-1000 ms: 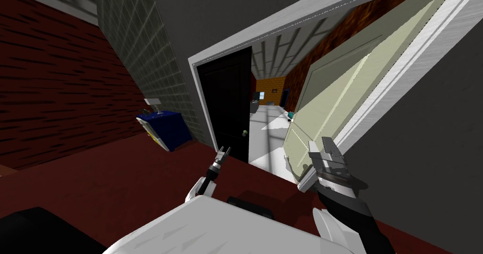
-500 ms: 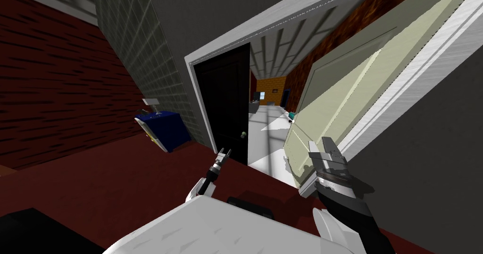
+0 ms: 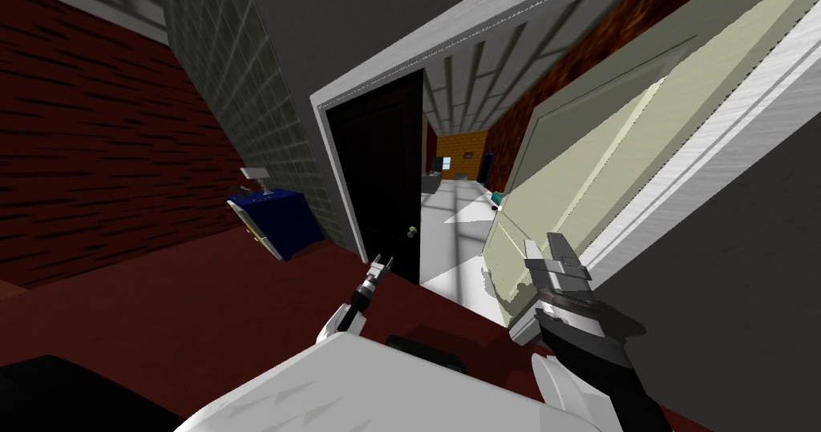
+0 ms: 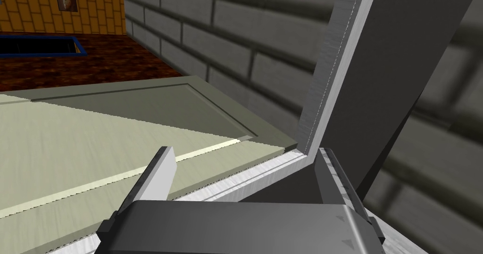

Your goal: Push the door open

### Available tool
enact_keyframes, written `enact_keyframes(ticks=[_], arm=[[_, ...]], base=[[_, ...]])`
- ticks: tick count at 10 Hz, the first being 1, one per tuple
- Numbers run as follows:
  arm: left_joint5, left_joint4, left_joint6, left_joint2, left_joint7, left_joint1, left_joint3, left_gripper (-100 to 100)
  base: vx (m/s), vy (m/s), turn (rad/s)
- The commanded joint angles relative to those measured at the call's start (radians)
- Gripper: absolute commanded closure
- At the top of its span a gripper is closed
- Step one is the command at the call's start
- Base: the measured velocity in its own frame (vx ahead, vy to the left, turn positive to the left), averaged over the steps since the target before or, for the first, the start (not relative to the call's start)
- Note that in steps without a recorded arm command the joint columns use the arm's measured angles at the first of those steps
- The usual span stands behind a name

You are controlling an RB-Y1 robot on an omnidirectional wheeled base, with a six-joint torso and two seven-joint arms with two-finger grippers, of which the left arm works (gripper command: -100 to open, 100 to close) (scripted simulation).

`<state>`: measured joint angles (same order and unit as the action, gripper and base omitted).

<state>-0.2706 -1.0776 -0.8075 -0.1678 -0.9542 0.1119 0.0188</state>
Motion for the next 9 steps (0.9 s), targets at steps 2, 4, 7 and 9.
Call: enact_keyframes(ticks=[2, 4, 7, 9], arm=[[-0.020, 0.064, -0.011, -0.005, -0.047, -0.023, 0.001, -100], [-0.028, 0.097, -0.019, -0.008, -0.068, -0.034, 0.002, -100], [-0.043, 0.156, -0.034, -0.011, -0.106, -0.054, 0.003, -100], [-0.057, 0.208, -0.047, -0.015, -0.140, -0.071, 0.005, -100]], base=[[0.137, -0.061, 0.023], [0.114, -0.050, 0.018], [0.103, -0.052, 0.016], [0.118, -0.039, 0.018]])
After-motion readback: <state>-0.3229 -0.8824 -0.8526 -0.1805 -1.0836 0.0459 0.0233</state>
